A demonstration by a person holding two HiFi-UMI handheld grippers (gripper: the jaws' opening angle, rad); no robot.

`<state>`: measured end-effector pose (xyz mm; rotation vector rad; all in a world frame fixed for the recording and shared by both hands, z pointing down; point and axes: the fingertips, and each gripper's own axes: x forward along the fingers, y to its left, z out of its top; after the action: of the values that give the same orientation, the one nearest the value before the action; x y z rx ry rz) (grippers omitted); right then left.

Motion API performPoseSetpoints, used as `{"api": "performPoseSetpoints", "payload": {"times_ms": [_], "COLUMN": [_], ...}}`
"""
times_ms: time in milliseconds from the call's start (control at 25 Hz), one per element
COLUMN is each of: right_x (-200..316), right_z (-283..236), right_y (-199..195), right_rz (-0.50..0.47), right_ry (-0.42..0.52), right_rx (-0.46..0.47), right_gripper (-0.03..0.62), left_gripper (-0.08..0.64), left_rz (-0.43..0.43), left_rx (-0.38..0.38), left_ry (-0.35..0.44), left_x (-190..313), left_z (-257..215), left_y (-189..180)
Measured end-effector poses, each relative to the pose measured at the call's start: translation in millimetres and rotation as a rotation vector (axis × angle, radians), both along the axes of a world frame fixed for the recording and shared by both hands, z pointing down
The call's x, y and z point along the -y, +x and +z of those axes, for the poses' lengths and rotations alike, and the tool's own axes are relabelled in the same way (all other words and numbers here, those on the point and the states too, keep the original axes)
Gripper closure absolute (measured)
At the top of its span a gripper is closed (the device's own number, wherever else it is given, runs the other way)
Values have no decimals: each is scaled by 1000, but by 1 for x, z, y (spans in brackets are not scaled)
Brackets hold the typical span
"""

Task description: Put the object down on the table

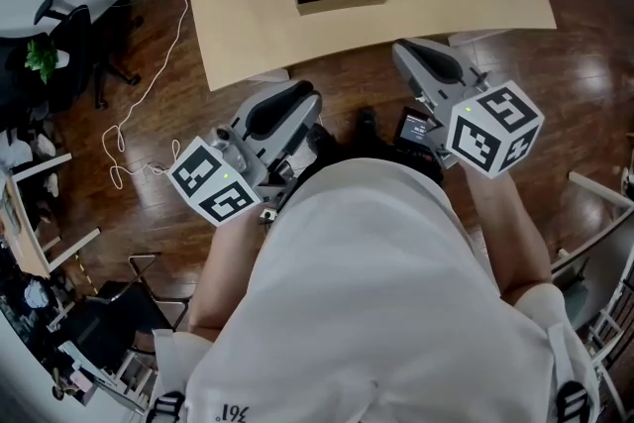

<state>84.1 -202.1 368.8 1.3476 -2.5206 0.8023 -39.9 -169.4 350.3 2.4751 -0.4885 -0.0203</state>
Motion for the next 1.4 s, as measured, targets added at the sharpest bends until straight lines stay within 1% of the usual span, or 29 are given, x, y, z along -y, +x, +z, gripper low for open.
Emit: {"api": "performPoseSetpoints", "payload": {"times_ms": [240, 560, 960, 1400], "right_x": [-5, -7, -5, 0], "right_z": [-23, -37, -47, -41], "right_y": [-6, -6, -3, 8], "right_rz": [-21, -30, -28, -9], "right_ry": [41, 66, 80, 67], "right_rx": [7, 4, -13, -18], "right_gripper": [589, 589, 590, 589], "left_gripper": [489, 489, 489, 489], "left_rz": [19, 21, 20, 31], "left_rx": [-13, -23, -20, -18], "left_ry": [20, 44, 29, 16], "left_x": [-5, -6, -11, -11], "left_z": [-13, -24, -25, -20], "left_y": [3, 4, 1, 6]}}
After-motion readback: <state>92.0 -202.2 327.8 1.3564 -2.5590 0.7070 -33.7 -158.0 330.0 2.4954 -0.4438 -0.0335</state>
